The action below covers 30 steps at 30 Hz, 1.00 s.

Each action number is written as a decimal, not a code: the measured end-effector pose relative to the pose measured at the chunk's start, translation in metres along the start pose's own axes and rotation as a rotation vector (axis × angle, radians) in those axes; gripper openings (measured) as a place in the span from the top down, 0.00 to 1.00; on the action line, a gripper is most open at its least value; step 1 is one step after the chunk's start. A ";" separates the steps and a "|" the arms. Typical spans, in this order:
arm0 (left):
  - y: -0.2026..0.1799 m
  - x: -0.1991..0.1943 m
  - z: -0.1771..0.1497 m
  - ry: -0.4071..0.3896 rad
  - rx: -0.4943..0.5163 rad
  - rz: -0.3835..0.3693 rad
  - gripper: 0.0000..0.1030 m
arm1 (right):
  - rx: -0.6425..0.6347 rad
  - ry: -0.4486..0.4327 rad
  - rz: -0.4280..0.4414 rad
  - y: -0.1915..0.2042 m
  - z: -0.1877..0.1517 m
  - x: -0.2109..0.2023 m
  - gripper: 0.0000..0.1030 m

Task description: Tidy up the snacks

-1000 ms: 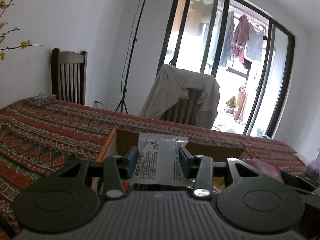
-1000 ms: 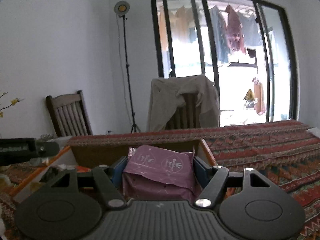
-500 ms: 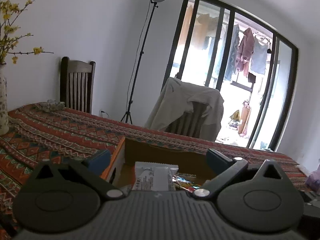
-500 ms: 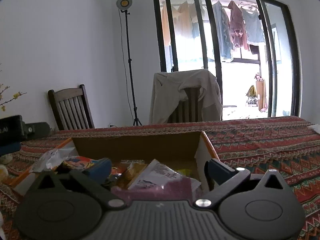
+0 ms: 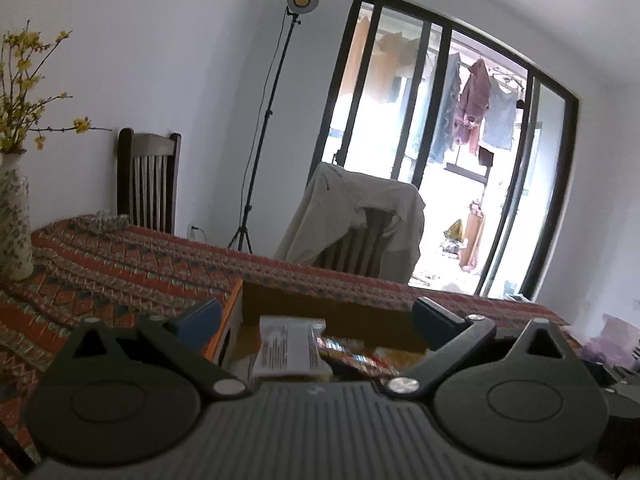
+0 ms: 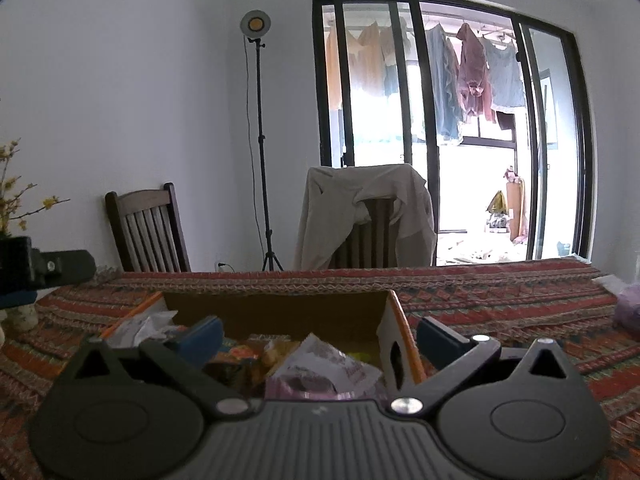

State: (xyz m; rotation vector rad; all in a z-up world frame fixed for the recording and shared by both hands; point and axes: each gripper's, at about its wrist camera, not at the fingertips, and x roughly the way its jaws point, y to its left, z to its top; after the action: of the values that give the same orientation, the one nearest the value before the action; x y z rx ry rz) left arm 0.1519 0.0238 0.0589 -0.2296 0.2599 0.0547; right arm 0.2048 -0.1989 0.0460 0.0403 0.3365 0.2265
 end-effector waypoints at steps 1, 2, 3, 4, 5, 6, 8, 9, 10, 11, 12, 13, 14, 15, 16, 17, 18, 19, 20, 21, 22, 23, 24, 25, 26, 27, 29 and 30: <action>0.000 -0.007 -0.002 0.002 0.004 -0.005 0.00 | 0.002 0.001 0.002 -0.001 -0.002 -0.010 0.00; 0.001 -0.015 -0.004 0.001 0.012 -0.015 0.00 | 0.005 0.002 0.003 -0.002 -0.004 -0.018 0.00; 0.002 -0.023 -0.008 -0.001 0.028 -0.027 0.00 | 0.007 0.005 0.002 -0.003 -0.007 -0.027 0.00; 0.003 -0.029 -0.011 0.004 0.044 -0.034 0.00 | 0.006 0.007 0.002 -0.004 -0.010 -0.035 0.00; 0.004 -0.036 -0.015 0.016 0.059 -0.037 0.00 | 0.003 0.009 0.004 -0.004 -0.014 -0.043 0.00; 0.005 -0.042 -0.019 0.029 0.071 -0.039 0.00 | -0.001 0.013 0.005 -0.005 -0.018 -0.051 0.00; 0.007 -0.056 -0.027 0.041 0.086 -0.045 0.00 | -0.012 0.022 0.004 -0.004 -0.026 -0.068 0.00; 0.009 -0.064 -0.031 0.045 0.093 -0.048 0.00 | -0.014 0.028 0.007 -0.004 -0.030 -0.075 0.00; 0.010 -0.071 -0.035 0.049 0.097 -0.048 0.00 | -0.013 0.032 0.012 -0.004 -0.033 -0.081 0.00; 0.011 -0.077 -0.038 0.048 0.099 -0.043 0.00 | -0.011 0.036 0.016 -0.003 -0.036 -0.086 0.00; 0.012 -0.085 -0.042 0.046 0.105 -0.037 0.00 | -0.008 0.041 0.022 -0.003 -0.040 -0.093 0.00; 0.013 -0.090 -0.045 0.047 0.110 -0.032 0.00 | -0.007 0.046 0.027 -0.002 -0.043 -0.098 0.00; 0.014 -0.095 -0.049 0.050 0.115 -0.030 0.00 | -0.008 0.052 0.032 -0.002 -0.047 -0.104 0.00; 0.014 -0.100 -0.053 0.053 0.117 -0.032 0.00 | -0.009 0.057 0.034 -0.001 -0.049 -0.108 0.00; 0.016 -0.104 -0.057 0.059 0.120 -0.035 0.00 | -0.012 0.063 0.036 -0.001 -0.053 -0.113 0.00; 0.016 -0.107 -0.061 0.067 0.125 -0.039 0.00 | -0.014 0.069 0.036 0.000 -0.055 -0.118 0.00; 0.017 -0.110 -0.065 0.073 0.128 -0.044 0.00 | -0.015 0.072 0.036 0.001 -0.058 -0.122 0.00; 0.017 -0.114 -0.069 0.079 0.129 -0.045 0.00 | -0.014 0.076 0.036 0.001 -0.061 -0.126 0.00; 0.018 -0.116 -0.072 0.083 0.132 -0.048 0.00 | -0.014 0.079 0.035 0.001 -0.063 -0.129 0.00; 0.018 -0.118 -0.076 0.086 0.138 -0.046 0.00 | -0.012 0.080 0.033 0.001 -0.065 -0.133 0.00; 0.017 -0.120 -0.079 0.090 0.143 -0.041 0.00 | -0.008 0.081 0.033 0.001 -0.068 -0.136 0.00; 0.018 -0.122 -0.082 0.093 0.146 -0.037 0.00 | -0.004 0.082 0.033 0.001 -0.070 -0.139 0.00; 0.018 -0.124 -0.085 0.098 0.147 -0.035 0.00 | 0.000 0.084 0.034 0.001 -0.072 -0.141 0.00; 0.018 -0.125 -0.087 0.105 0.149 -0.032 0.00 | 0.001 0.086 0.035 0.001 -0.073 -0.142 0.00; 0.018 -0.125 -0.089 0.111 0.152 -0.029 0.00 | 0.003 0.087 0.035 0.001 -0.075 -0.144 0.00; 0.018 -0.126 -0.091 0.111 0.154 -0.029 0.00 | 0.003 0.091 0.034 0.001 -0.076 -0.144 0.00; 0.019 -0.128 -0.096 0.114 0.156 -0.024 0.00 | 0.005 0.099 0.035 0.001 -0.077 -0.143 0.00; 0.019 -0.128 -0.098 0.116 0.160 -0.024 0.00 | 0.005 0.103 0.037 0.002 -0.078 -0.142 0.00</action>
State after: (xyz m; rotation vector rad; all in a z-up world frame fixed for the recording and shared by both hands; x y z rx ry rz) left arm 0.0021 0.0169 -0.0042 -0.0772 0.3751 -0.0034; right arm 0.0480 -0.2294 0.0187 0.0403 0.4388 0.2644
